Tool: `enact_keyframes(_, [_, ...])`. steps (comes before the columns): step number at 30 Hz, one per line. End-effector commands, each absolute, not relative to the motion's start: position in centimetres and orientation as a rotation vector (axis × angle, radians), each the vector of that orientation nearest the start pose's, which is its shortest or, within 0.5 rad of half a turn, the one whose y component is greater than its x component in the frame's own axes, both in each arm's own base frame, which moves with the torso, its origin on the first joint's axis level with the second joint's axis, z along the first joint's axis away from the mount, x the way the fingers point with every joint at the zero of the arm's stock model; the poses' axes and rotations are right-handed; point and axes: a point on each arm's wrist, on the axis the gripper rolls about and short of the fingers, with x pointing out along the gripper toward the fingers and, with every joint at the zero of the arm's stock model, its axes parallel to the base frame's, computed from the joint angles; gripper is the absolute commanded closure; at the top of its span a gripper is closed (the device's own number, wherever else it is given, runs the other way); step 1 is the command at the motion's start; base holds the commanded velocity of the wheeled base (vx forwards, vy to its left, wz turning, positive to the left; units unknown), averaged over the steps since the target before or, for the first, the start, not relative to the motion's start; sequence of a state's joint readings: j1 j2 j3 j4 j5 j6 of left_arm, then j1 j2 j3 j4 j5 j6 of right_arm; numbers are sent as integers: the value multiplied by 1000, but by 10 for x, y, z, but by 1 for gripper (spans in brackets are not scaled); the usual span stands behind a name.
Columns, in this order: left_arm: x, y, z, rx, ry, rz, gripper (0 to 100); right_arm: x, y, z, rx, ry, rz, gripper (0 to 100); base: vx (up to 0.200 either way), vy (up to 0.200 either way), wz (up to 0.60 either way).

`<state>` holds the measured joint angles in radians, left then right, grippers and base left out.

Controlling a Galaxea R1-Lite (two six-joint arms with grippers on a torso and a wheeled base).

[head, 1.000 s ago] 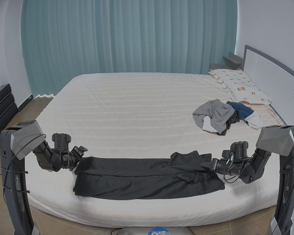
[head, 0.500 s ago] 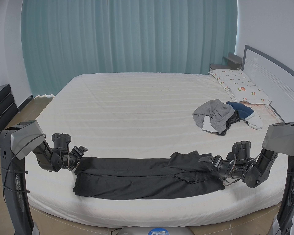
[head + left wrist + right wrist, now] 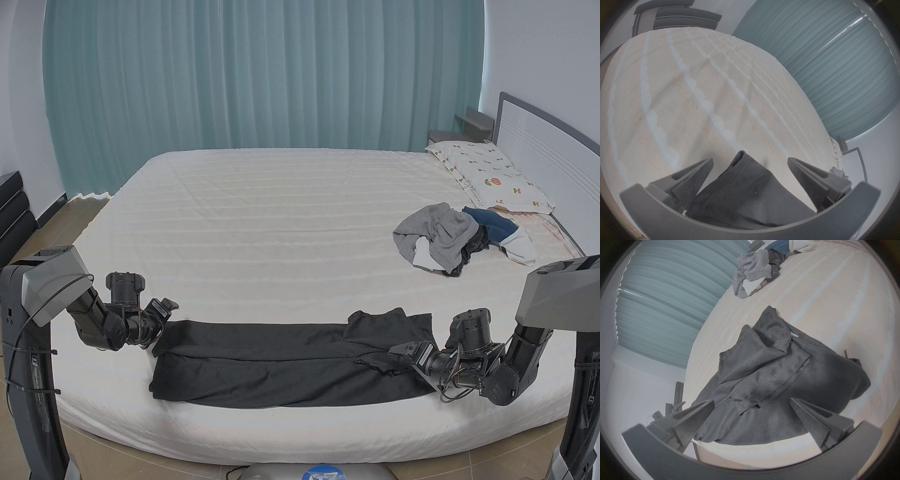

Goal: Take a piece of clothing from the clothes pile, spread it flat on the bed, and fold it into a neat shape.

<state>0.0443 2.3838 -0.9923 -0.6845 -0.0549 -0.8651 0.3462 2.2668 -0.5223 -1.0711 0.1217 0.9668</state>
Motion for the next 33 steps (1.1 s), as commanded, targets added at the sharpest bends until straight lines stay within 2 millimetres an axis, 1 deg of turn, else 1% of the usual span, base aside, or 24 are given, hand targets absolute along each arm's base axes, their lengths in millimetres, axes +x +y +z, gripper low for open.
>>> enact_keyframes(1, [401,17,-19,-863,667,296,0,298,111,-27,831,850,77,0,0,0,0])
enact_keyframes(5, [401,17,-19,-863,666,296,0,310,113,-34,812,806,24,0,0,0,0])
enact_keyframes(10, [401,17,-19,-863,667,296,0,311,114,-35,812,800,24,0,0,0,0])
enact_keyframes(11, [401,17,-19,-863,667,296,0,311,114,-35,811,800,24,100,0,0,0])
enact_keyframes(19, [401,17,-19,-862,669,296,0,312,115,-37,796,791,6,100,0,0,0])
enact_keyframes(25, [401,17,-19,-862,667,296,0,303,116,-32,782,805,11,100,0,0,0])
enact_keyframes(29, [401,17,-19,-860,667,295,0,296,118,-22,780,799,31,100,0,0,0])
enact_keyframes(32, [401,17,-20,-860,669,296,0,292,119,-19,777,803,37,100,0,0,0])
enact_keyframes(33, [401,17,-20,-860,669,296,0,287,121,-17,771,810,46,100,0,0,0])
